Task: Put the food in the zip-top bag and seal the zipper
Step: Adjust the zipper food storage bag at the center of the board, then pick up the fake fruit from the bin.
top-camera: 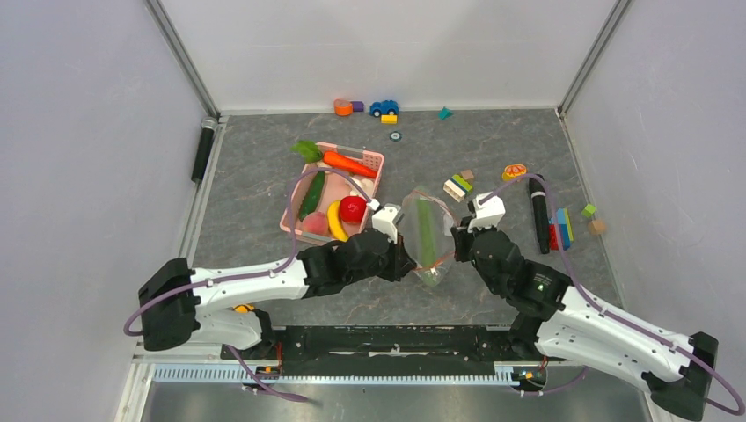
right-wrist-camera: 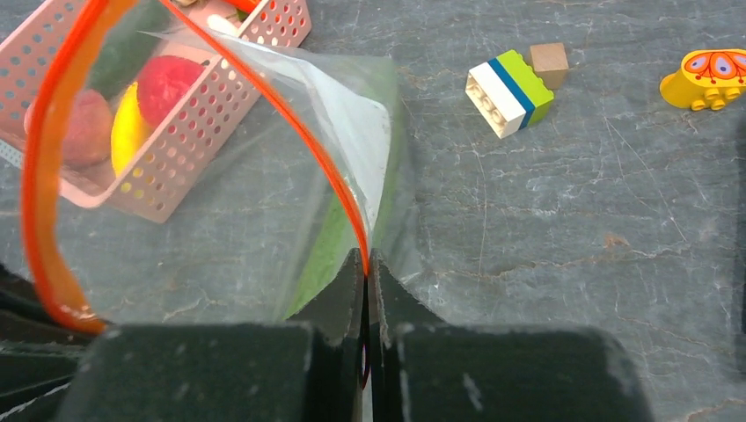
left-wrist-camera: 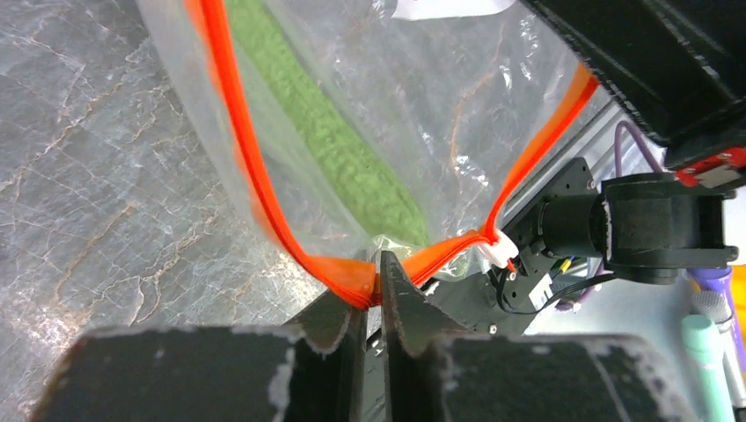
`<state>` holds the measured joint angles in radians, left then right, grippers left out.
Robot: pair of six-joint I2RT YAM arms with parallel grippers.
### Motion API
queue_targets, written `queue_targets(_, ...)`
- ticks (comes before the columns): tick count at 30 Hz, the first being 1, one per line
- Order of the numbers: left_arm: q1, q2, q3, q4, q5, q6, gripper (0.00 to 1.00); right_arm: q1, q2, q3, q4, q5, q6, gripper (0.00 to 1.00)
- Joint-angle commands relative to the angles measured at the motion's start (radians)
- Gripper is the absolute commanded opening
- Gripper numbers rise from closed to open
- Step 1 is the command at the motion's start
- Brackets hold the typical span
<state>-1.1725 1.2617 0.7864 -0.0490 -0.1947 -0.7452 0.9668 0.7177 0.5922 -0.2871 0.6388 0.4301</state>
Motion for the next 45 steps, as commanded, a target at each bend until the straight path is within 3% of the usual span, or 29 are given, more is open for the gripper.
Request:
queue_targets(1, 0.016, 0.039, 0.038, 0.038, 0.072, 0.077, 0.22, -0.003, -0.041, 0.008, -0.045, -0.037, -0.041, 0.00)
queue_targets(3, 0.019, 0.038, 0.040, 0.037, 0.093, 0.091, 0.40, -0.004, -0.038, -0.020, -0.016, -0.038, -0.061, 0.00)
queue_targets(5, 0.019, 0.024, 0.041, 0.019, 0.100, 0.102, 0.79, -0.004, -0.030, -0.053, 0.026, -0.041, -0.068, 0.00)
queue_targets(7, 0.019, -0.004, 0.042, -0.022, 0.092, 0.108, 0.99, -0.004, -0.020, -0.071, 0.064, -0.056, -0.070, 0.00)
queue_targets(13, 0.019, -0.143, 0.043, -0.173, 0.057, 0.112, 1.00, -0.003, 0.006, -0.090, 0.167, -0.126, -0.097, 0.00)
queue_targets(19, 0.040, -0.230, 0.109, -0.460, -0.255, 0.049, 1.00, -0.003, 0.008, -0.117, 0.245, -0.163, -0.116, 0.00)
queue_targets(21, 0.101, -0.235, 0.123, -0.514, -0.281, 0.011, 1.00, -0.004, 0.001, -0.126, 0.258, -0.195, -0.111, 0.00)
queue_targets(25, 0.291, -0.208, 0.117, -0.518, -0.198, -0.010, 1.00, -0.004, -0.013, -0.148, 0.326, -0.278, -0.088, 0.00)
queue_targets(31, 0.461, -0.134, 0.144, -0.459, -0.225, 0.005, 1.00, -0.004, 0.020, -0.157, 0.336, -0.284, -0.057, 0.00)
queue_targets(38, 0.567, -0.033, 0.211, -0.459, -0.144, 0.102, 1.00, -0.004, 0.061, -0.151, 0.311, -0.243, -0.053, 0.00)
queue_targets(45, 0.614, 0.064, 0.203, -0.349, -0.033, 0.165, 1.00, -0.005, 0.062, -0.158, 0.306, -0.240, -0.062, 0.00)
